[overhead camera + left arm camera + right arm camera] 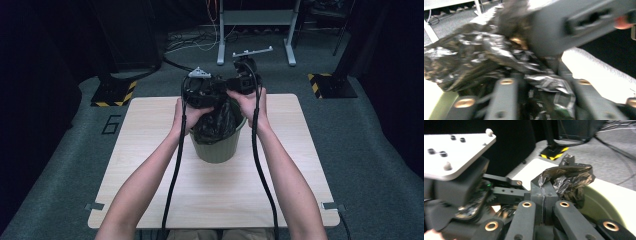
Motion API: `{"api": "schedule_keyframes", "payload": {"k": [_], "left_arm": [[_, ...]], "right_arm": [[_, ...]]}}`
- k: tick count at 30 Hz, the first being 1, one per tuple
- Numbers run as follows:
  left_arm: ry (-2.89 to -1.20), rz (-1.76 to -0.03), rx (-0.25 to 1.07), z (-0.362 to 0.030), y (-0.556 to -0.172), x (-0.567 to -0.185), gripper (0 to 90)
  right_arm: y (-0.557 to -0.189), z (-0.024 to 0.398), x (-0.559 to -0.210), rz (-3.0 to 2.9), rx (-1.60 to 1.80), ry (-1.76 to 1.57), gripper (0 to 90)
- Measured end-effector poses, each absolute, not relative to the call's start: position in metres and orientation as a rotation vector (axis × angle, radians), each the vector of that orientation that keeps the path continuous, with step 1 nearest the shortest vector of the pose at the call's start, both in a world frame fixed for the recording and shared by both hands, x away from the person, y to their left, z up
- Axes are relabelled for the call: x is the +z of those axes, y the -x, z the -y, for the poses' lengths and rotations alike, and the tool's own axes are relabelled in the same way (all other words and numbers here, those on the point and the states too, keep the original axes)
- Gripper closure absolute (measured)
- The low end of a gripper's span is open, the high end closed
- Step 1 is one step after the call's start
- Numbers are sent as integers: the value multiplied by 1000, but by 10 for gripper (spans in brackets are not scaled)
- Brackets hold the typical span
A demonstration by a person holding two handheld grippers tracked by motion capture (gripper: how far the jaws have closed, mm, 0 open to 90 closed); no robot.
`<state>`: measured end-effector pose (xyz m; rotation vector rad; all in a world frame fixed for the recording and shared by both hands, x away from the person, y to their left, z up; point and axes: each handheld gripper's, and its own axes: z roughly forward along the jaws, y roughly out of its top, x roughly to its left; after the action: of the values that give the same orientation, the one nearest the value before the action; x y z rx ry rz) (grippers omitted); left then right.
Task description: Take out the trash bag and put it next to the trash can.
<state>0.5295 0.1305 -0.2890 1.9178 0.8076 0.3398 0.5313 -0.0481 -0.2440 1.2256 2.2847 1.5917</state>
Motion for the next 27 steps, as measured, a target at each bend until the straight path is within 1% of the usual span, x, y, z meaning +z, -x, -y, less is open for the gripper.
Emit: {"api": "schedule_keyframes", "payload": {"k": [1, 2, 3, 6, 7, 8, 12, 13, 14, 16, 18, 19, 20, 24, 25, 26, 27], "left_arm": [[-1913, -827, 357, -133, -533, -290, 854], [-1910, -835, 357, -134, -535, -291, 867], [-1901, -847, 358, -136, -537, -291, 874], [-1883, -887, 348, -142, -543, -292, 878], [-1881, -899, 348, -143, -545, -292, 878], [-1879, -910, 351, -144, -547, -292, 878], [-1886, -928, 355, -146, -550, -291, 877], [-1877, -948, 359, -146, -552, -291, 877], [-1877, -948, 359, -146, -552, -291, 877], [-1875, -958, 359, -145, -553, -289, 877], [-1869, -965, 366, -142, -553, -288, 877], [-1872, -966, 364, -142, -554, -288, 877], [-1876, -967, 367, -142, -554, -287, 877], [-1876, -969, 365, -146, -555, -285, 876], [-1876, -969, 365, -146, -555, -285, 876], [-1880, -967, 364, -148, -555, -285, 875], [-1885, -964, 360, -152, -555, -284, 875]], "right_arm": [[-531, 53, -245, -2279, 1611, -1230, 789], [-530, 55, -246, -2272, 1617, -1229, 742], [-529, 59, -246, -2261, 1613, -1229, 670], [-519, 68, -249, -2229, 1549, -1203, 490], [-514, 69, -251, -2221, 1524, -1189, 416], [-508, 69, -255, -2237, 1505, -1175, 366], [-489, 65, -281, -2330, 1406, -1152, 233], [-485, 64, -289, -2346, 1399, -1151, 217], [-485, 64, -289, -2346, 1399, -1151, 217], [-480, 59, -305, -2390, 1380, -1175, 192], [-478, 53, -316, -2426, 1362, -1194, 234], [-480, 46, -326, -2447, 1334, -1234, 397], [-482, 44, -328, -2456, 1340, -1237, 462], [-490, 41, -334, -2470, 1328, -1245, 768], [-490, 41, -334, -2470, 1328, -1245, 768], [-493, 44, -334, -2461, 1346, -1250, 880], [-494, 46, -333, -2454, 1345, -1245, 895]]}}
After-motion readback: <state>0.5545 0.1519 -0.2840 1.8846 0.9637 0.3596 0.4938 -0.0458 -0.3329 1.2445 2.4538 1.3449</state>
